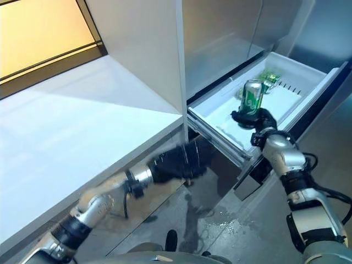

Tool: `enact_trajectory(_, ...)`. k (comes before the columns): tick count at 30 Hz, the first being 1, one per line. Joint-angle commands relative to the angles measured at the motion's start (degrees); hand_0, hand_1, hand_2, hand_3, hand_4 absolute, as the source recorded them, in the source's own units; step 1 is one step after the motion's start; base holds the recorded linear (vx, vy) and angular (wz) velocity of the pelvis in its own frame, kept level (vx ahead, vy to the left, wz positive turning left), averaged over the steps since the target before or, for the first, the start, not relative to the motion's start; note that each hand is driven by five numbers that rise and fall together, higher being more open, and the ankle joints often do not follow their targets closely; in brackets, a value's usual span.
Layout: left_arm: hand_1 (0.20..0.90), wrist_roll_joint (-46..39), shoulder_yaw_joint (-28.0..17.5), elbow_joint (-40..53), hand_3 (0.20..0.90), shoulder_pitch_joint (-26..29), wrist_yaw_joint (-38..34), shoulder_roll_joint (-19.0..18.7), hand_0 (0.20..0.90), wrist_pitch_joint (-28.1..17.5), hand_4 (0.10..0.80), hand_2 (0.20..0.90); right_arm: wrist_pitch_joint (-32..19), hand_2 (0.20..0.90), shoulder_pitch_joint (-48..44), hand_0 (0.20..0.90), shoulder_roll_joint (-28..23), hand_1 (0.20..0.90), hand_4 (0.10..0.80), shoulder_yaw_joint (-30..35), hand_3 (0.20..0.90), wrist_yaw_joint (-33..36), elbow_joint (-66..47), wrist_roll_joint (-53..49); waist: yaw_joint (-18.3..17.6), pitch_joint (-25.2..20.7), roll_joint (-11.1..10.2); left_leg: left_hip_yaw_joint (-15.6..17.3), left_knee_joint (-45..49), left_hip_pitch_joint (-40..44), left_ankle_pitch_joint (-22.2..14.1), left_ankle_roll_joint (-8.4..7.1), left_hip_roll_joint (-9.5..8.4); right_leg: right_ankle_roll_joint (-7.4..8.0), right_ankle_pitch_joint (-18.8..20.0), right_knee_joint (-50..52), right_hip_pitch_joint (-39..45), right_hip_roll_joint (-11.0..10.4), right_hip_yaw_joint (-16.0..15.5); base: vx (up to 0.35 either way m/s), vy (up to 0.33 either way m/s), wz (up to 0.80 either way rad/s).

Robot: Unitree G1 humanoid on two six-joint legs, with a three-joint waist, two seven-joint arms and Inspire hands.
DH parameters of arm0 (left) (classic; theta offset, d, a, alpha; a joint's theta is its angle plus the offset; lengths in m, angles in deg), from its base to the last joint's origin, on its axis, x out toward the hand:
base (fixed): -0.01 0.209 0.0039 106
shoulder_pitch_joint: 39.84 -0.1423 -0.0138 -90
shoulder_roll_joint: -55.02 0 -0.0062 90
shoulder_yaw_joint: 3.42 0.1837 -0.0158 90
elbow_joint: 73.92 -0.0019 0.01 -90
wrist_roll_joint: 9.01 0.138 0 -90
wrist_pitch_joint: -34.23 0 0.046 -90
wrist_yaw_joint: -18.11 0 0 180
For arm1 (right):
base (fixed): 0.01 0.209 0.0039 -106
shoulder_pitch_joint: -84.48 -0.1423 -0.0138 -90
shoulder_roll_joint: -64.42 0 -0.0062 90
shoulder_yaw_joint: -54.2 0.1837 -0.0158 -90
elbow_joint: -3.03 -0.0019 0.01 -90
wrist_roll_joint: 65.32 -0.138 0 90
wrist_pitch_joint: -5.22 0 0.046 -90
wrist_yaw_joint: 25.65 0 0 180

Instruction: Put drinks into fridge and close the fridge

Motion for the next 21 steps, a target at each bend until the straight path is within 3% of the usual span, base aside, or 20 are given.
enact_trajectory(1,0.9,1.54,-0.31,3.9,0.9,-2.19,7.78,-2.81,0.9,-3.31,0.8,0.9,-9.26,0.3,-15.87,0.3,-11.85,0.3,0.1,-0.81,0.2,-1.12,4.08,5.12,2.68,-3.1,-0.35,2.08,3.96,-0.34,-8.41,0.07,0.5,1.31,0.83,7.29,-8.87,-0.34,-0.34,-0.177,0.014,0.51)
enact_trajectory(3,0.9,4.01,0.42,1.83,0.9,-4.11,8.73,-4.73,0.9,-4.77,0.8,0.9,-8.78,0.3,-17.5,0.3,-13.56,0.3,0.1,-2.46,0.2,-2.22,8.3,8.74,3.41,-1.51,0.22,1.87,4.24,-2.05,-7.8,-0.01,0.48,1.11,1.02,7.54,-10.17,-0.42,-0.74,-0.137,0.005,0.38)
enact_trajectory(5,0.9,8.84,1.46,-2.28,0.9,-5.37,8.51,-6.19,0.9,-9.07,0.8,0.9,-7.5,0.3,-18.54,0.3,-14.77,0.3,0.1,-3.79,0.2,-5.09,12.54,12.93,4.17,0.45,0.6,1.76,4.52,-3.75,-7.22,-0.11,0.54,0.89,1.12,7.78,-11.34,-0.43,-1.19,-0.108,-0.012,0.16)
enact_trajectory(8,0.9,12.23,2.12,-7.79,0.9,-5.56,5.11,-6.35,0.9,-13.05,0.8,0.9,-5.01,0.3,-18.37,0.3,-15.21,0.3,0.1,-5.12,0.2,-8.44,15.49,18.38,4.58,1.84,0.58,1.74,4.58,-4.84,-6.76,-0.18,0.61,0.77,1.24,8.11,-12.31,-0.38,-1.44,-0.055,-0.027,0.15)
enact_trajectory(13,0.9,17.48,0.74,-19.77,0.9,-5.34,-1.14,-4.84,0.9,-19.35,0.8,0.9,-0.68,0.3,-16.04,0.3,-16.02,0.3,0.1,-6.8,0.2,-15.76,18.69,28.3,4.77,4.1,-0.19,1.86,5.18,-6.34,-6.46,-0.15,0.93,0.67,1.41,9.18,-14.04,-0.4,-1.46,-0.019,-0.036,0.09)
enact_trajectory(21,0.9,21.07,-5.3,-32.92,0.9,-4.5,-6.28,-1.36,0.9,-22.75,0.8,0.9,2.42,0.3,-13.71,0.3,-15.18,0.3,0.1,-6.79,0.2,-19.88,19.16,32.9,5.02,6.8,-1.05,1.66,6.13,-7.61,-6.51,0.06,0.91,0.61,1.58,10.35,-15.61,-0.43,-1.36,-0.001,-0.01,0.01)
